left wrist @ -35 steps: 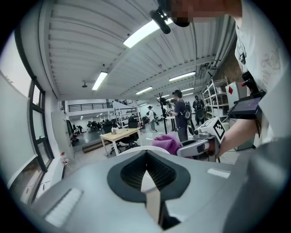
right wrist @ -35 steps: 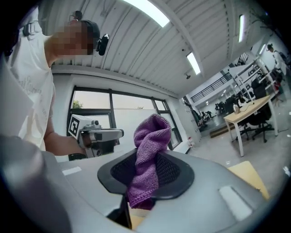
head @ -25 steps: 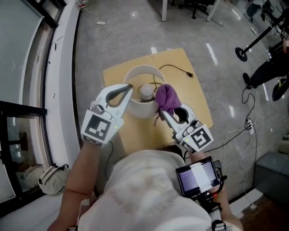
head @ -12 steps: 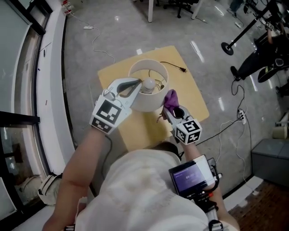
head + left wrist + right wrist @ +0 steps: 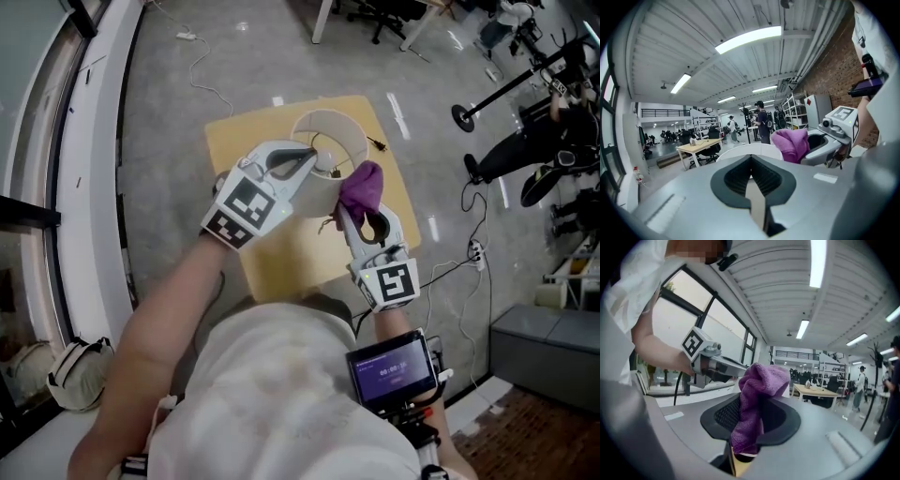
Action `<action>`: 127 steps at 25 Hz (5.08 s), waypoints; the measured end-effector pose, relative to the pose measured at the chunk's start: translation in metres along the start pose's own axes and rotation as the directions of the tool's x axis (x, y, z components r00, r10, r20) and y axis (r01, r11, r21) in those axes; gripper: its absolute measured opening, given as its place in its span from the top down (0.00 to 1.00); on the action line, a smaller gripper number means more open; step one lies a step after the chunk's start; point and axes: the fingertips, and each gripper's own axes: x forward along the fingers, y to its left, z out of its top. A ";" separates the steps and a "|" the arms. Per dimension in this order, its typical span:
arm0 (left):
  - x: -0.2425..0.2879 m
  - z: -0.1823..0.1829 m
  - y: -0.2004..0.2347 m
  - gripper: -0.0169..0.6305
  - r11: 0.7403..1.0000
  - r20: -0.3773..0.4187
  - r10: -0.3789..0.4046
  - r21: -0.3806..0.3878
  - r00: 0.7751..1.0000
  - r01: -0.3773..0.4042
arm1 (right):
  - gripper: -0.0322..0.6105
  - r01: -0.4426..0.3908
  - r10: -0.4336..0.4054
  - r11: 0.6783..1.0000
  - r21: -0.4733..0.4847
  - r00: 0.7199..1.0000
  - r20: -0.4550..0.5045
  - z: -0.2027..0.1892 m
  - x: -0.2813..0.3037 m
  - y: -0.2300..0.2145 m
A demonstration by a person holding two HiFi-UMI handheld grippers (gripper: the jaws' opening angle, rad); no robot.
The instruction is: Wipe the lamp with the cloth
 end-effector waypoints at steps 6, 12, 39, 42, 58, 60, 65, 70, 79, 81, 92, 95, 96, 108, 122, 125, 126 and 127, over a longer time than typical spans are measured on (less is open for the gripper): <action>-0.027 0.015 0.010 0.97 0.996 0.061 0.074 -0.046 0.995 -0.071 | 0.77 -0.092 0.052 0.975 -0.203 0.979 -0.195 -0.061 0.006 0.030; -0.087 -0.009 0.032 0.97 0.975 0.101 0.178 -0.150 0.979 -0.162 | 0.77 -0.282 0.135 0.914 -0.290 0.888 -0.439 -0.133 0.007 0.072; -0.164 -0.137 -0.011 0.97 0.881 -0.050 0.302 -0.366 0.952 -0.299 | 0.78 -0.432 -0.082 0.348 -0.832 0.870 -0.486 -0.096 0.045 0.095; -0.168 -0.139 -0.009 0.97 0.866 -0.050 0.321 -0.388 0.946 -0.315 | 0.78 -0.472 -0.071 0.298 -0.830 0.856 -0.512 -0.096 0.044 0.100; -0.189 -0.147 -0.008 0.97 0.807 -0.032 0.414 -0.449 0.910 -0.383 | 0.78 -0.592 -0.181 -0.291 -0.752 0.806 -0.564 0.006 0.087 0.084; -0.191 -0.146 -0.007 0.97 0.801 -0.036 0.421 -0.454 0.906 -0.390 | 0.78 -0.651 -0.222 -0.322 -0.688 0.758 -0.614 -0.014 0.090 0.084; -0.207 -0.149 0.001 0.97 0.784 -0.056 0.437 -0.465 0.897 -0.411 | 0.78 -0.766 -0.309 -0.387 -0.514 0.633 -0.710 -0.059 0.091 0.094; -0.217 -0.152 0.002 0.97 0.776 -0.071 0.453 -0.460 0.889 -0.432 | 0.78 -0.777 -0.319 -0.474 -0.413 0.589 -0.742 -0.093 0.092 0.107; -0.219 -0.148 -0.001 0.97 0.788 -0.053 0.449 -0.448 0.892 -0.423 | 0.78 -0.749 -0.247 -0.459 -0.478 0.625 -0.741 0.025 0.146 0.102; -0.216 -0.143 -0.004 0.97 0.796 -0.041 0.438 -0.446 0.898 -0.409 | 0.78 -0.758 -0.253 -0.502 -0.416 0.588 -0.768 0.043 0.150 0.087; -0.186 -0.121 -0.015 0.97 0.830 -0.008 0.393 -0.426 0.919 -0.359 | 0.79 -0.804 -0.288 -0.593 -0.046 0.265 -0.920 0.011 0.147 0.050; -0.183 -0.118 -0.011 0.97 0.823 -0.010 0.404 -0.433 0.915 -0.368 | 0.79 -0.797 -0.284 -0.604 0.019 0.192 -0.939 -0.002 0.151 0.055; -0.182 -0.118 -0.009 0.97 0.819 -0.012 0.410 -0.436 0.912 -0.374 | 0.79 -0.793 -0.286 -0.608 0.042 0.170 -0.943 -0.007 0.152 0.056; -0.170 -0.115 0.006 0.97 0.786 -0.051 0.456 -0.444 0.889 -0.429 | 0.80 -0.746 -0.300 -0.633 0.206 -0.009 -0.954 -0.056 0.188 0.061; -0.139 -0.100 0.015 0.97 0.835 -0.012 0.382 -0.423 0.924 -0.351 | 0.80 -0.869 -0.085 -0.495 -0.001 0.050 -0.995 0.029 0.186 0.005; -0.125 -0.086 0.016 0.97 0.855 0.001 0.354 -0.406 0.935 -0.323 | 0.80 -0.891 -0.020 -0.452 -0.048 0.064 -0.998 0.028 0.191 -0.005; -0.121 -0.081 0.016 0.97 0.861 0.004 0.348 -0.396 0.938 -0.318 | 0.80 -0.894 0.005 -0.444 -0.061 0.066 -0.998 0.026 0.192 -0.007; -0.116 -0.077 0.017 0.97 0.865 0.004 0.345 -0.389 0.938 -0.317 | 0.80 -0.895 0.026 -0.439 -0.073 0.069 -0.997 0.024 0.194 -0.008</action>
